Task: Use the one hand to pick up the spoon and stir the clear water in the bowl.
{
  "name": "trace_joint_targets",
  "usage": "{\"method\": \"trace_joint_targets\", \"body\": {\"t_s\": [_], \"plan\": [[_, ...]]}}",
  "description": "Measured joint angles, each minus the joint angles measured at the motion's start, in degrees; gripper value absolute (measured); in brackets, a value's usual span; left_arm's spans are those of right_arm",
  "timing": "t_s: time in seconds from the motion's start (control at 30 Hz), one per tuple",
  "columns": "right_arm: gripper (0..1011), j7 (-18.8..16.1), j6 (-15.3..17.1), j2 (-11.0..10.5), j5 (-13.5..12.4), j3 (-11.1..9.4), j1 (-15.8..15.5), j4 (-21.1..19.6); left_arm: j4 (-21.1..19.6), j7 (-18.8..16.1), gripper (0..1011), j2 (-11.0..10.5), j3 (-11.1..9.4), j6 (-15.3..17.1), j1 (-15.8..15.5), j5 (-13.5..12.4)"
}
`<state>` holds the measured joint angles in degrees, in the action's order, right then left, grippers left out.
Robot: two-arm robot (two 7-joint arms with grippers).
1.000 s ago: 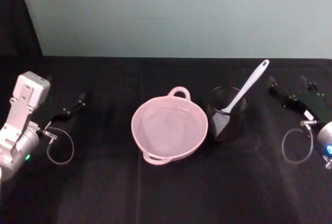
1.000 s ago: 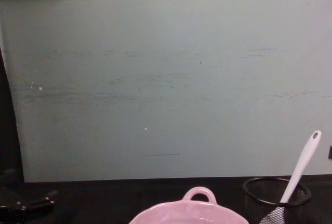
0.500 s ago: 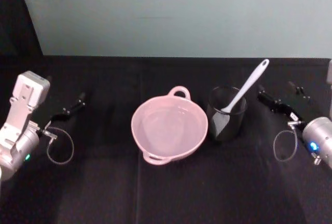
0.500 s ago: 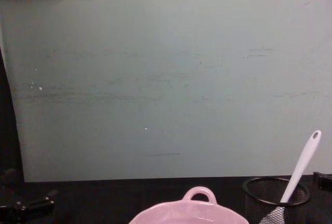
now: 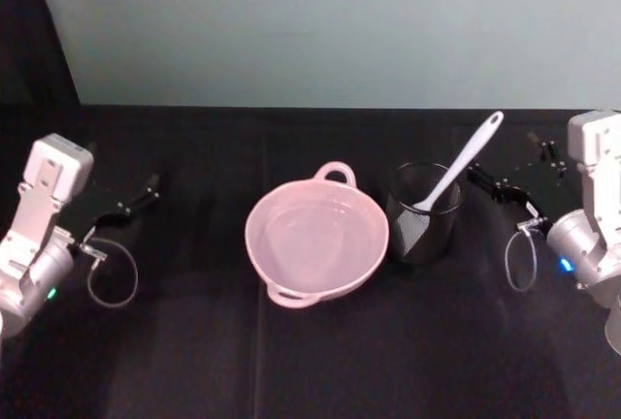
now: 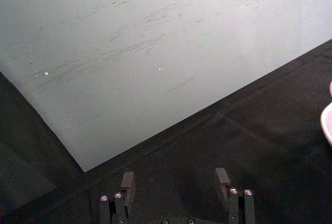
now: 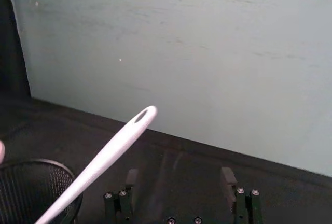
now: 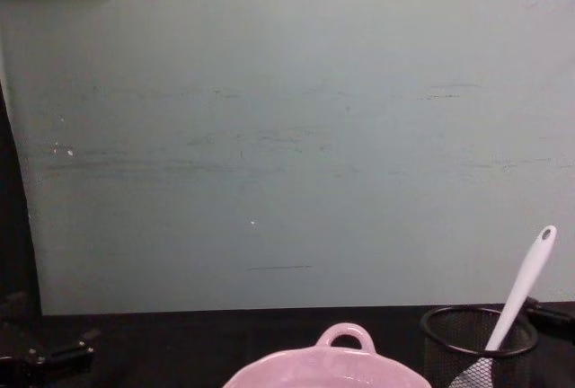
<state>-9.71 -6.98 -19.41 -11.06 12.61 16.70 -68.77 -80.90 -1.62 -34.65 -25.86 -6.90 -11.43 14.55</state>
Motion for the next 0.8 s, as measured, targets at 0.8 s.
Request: {"method": "trace_joint_targets", "body": {"t_s": [0.8], "plan": [[1003, 2.5, -0.4, -0.3, 5.4, 0.9, -0.1, -0.4, 0.0, 0.0, 1011, 0.0, 0.0, 0.0, 0.0, 0.0]]}}
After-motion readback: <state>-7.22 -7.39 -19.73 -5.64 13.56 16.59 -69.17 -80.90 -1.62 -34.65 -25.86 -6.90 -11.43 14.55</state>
